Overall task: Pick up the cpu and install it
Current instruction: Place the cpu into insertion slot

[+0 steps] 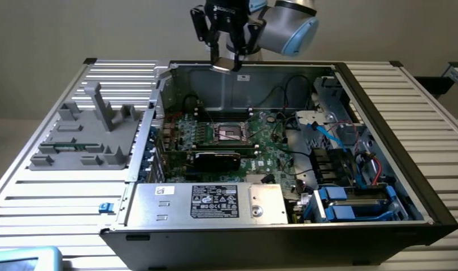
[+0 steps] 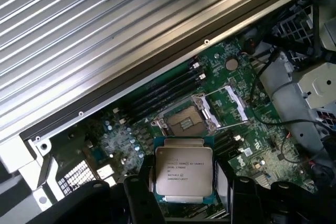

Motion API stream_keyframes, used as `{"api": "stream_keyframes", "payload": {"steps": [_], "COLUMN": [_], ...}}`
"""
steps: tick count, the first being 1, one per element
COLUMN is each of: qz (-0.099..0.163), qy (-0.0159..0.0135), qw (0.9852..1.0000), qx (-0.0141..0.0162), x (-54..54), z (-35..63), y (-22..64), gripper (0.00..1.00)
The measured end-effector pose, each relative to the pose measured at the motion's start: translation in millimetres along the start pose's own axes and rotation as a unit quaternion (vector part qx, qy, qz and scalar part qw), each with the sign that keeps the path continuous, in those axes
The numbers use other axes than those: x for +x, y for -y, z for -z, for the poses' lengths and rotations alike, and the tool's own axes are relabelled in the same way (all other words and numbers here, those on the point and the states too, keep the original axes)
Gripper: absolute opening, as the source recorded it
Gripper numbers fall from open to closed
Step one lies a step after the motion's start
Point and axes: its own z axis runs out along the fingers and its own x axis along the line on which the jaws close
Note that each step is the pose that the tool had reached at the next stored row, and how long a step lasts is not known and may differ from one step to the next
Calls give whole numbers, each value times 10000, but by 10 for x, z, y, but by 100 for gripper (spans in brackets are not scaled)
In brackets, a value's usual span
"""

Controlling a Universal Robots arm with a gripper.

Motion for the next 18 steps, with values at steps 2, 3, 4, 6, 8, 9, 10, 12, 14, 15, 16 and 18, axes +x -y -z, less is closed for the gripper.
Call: {"api": "stream_keyframes", "payload": {"steps": [2, 3, 4, 6, 8, 9, 10, 12, 14, 15, 16, 18], "qz": [-174, -261, -348, -529, -702, -787, -869, -1027, -1178, -1256, -1331, -1482], "qy": [2, 3, 4, 6, 8, 9, 10, 12, 14, 14, 15, 17], "qw": [9998, 9997, 9994, 9986, 9975, 9969, 9962, 9947, 9930, 9921, 9911, 9890], "qx": [0, 1, 1, 1, 1, 1, 1, 2, 2, 2, 2, 2], "x": [0, 0, 0, 0, 0, 0, 0, 0, 0, 0, 0, 0], "z": [-3, -4, -6, -9, -12, -13, -15, -17, -19, -19, -21, -22], "y": [0, 0, 0, 0, 0, 0, 0, 0, 0, 0, 0, 0], "gripper": [55, 55, 55, 55, 55, 55, 55, 55, 55, 55, 55, 55]}}
